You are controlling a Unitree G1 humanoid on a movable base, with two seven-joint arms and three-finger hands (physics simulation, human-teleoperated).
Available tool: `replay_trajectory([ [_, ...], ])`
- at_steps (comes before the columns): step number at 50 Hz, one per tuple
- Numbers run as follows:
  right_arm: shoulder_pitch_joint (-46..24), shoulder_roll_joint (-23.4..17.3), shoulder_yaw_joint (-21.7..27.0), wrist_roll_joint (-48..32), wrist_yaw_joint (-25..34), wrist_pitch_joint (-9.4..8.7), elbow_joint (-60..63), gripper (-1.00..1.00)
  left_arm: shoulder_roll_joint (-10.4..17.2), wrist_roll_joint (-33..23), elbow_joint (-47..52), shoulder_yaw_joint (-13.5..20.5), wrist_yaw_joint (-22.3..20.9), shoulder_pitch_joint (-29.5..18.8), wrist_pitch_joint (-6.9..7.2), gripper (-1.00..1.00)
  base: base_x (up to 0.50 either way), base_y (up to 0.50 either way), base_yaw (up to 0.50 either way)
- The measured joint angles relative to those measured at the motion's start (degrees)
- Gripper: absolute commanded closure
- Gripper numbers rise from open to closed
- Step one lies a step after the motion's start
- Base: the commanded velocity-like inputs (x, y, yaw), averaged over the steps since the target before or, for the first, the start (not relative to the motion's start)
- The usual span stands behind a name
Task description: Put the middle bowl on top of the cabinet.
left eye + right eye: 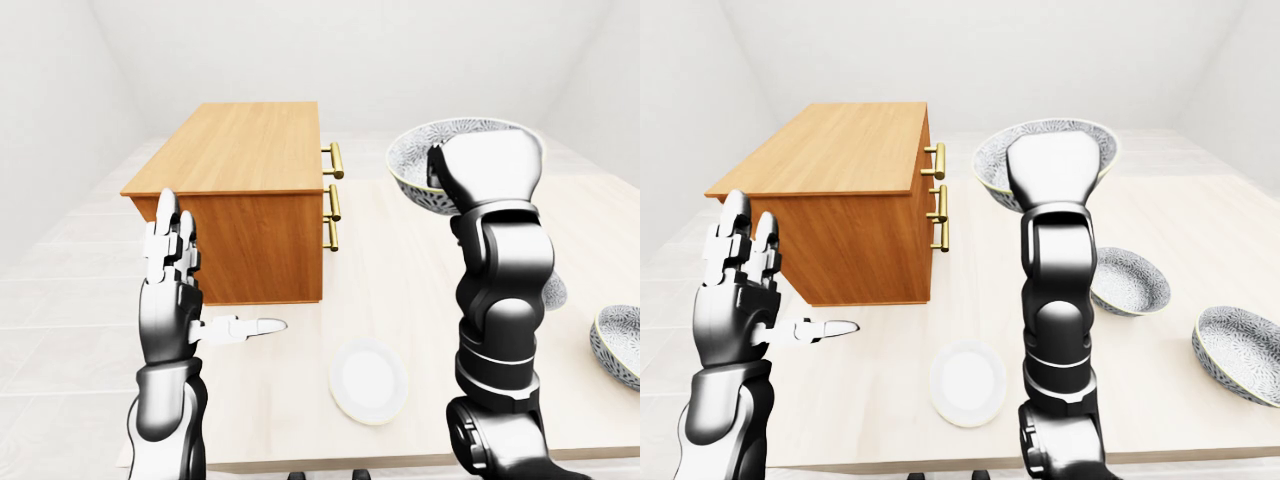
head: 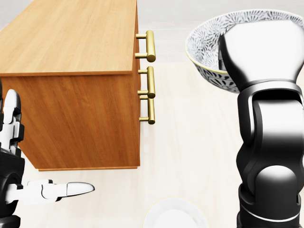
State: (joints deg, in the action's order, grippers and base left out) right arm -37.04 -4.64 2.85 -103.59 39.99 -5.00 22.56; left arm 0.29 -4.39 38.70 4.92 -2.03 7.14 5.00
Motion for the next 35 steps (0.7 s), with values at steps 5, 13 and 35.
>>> replay_trajectory([
  [5,-1.6,-0.8,0.3,0.5,0.0,0.00,0.1,1.00,0.0,-0.1,0.1,0.0,-0.1,0.0,0.00,-1.00,0.00,0.00,0.00],
  [13,-3.6,-2.1,0.6,0.2,0.0,0.00,-0.2,1.00,0.0,-0.3,0.0,-0.1,-0.2,0.0,0.00,-1.00,0.00,0.00,0.00],
  [35,-10.7,-3.2,1.3,7.6,0.0,0.00,-4.1,1.00,-0.1,0.3,-0.3,0.0,-0.3,-0.1,0.00,-1.00,0.00,0.00,0.00],
])
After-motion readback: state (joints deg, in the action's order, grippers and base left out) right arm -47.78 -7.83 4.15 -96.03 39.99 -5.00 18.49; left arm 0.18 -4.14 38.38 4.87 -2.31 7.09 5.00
